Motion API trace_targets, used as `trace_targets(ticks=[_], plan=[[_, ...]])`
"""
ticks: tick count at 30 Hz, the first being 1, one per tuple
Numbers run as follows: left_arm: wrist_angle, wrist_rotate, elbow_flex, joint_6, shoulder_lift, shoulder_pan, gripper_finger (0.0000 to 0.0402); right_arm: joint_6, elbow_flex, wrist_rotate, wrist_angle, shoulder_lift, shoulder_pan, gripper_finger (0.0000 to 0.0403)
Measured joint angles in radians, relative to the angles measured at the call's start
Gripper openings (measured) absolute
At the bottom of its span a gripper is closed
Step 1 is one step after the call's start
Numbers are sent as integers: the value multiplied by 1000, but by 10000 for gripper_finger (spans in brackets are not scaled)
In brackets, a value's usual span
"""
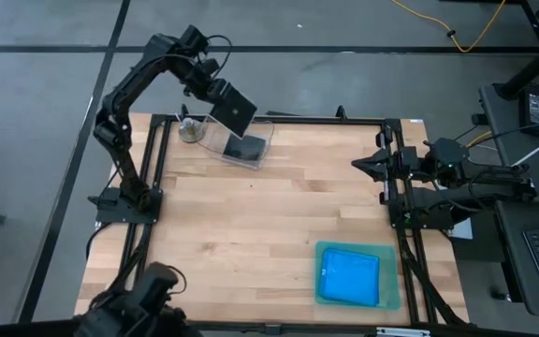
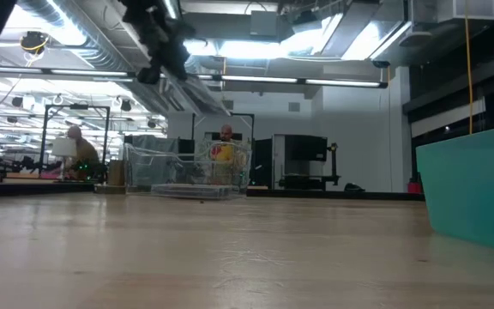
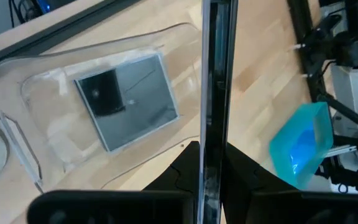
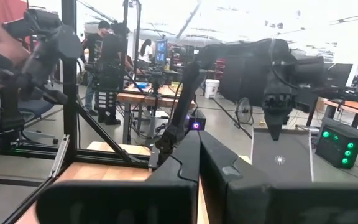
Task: Pick & place jewel cases by type
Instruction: Put the black cd case into the transparent bin
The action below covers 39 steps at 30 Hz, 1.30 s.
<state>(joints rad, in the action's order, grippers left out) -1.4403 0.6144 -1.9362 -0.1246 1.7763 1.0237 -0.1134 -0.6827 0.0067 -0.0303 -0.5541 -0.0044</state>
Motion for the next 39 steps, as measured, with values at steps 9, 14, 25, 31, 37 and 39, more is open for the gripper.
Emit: trace_targets(ticks=[9, 14, 25, 31, 37, 39], plan=[[7, -23, 1, 0, 64, -3, 27, 0, 0, 0, 19, 0, 0, 7], [6, -67, 1, -16, 66, -15, 27, 0, 0, 0, 42, 0, 0, 7], [-77, -149, 7, -10, 15, -23, 27, -21, 0, 0, 63, 0, 0, 7], [52, -146, 228, -80, -138, -22, 27, -39, 0, 0, 66, 0, 0, 7], [269, -116, 513, -193, -327, -11, 27, -52, 0, 0, 66, 0, 0, 7], [295, -115, 556, -216, -367, -2, 27, -49, 0, 0, 66, 0, 0, 7]])
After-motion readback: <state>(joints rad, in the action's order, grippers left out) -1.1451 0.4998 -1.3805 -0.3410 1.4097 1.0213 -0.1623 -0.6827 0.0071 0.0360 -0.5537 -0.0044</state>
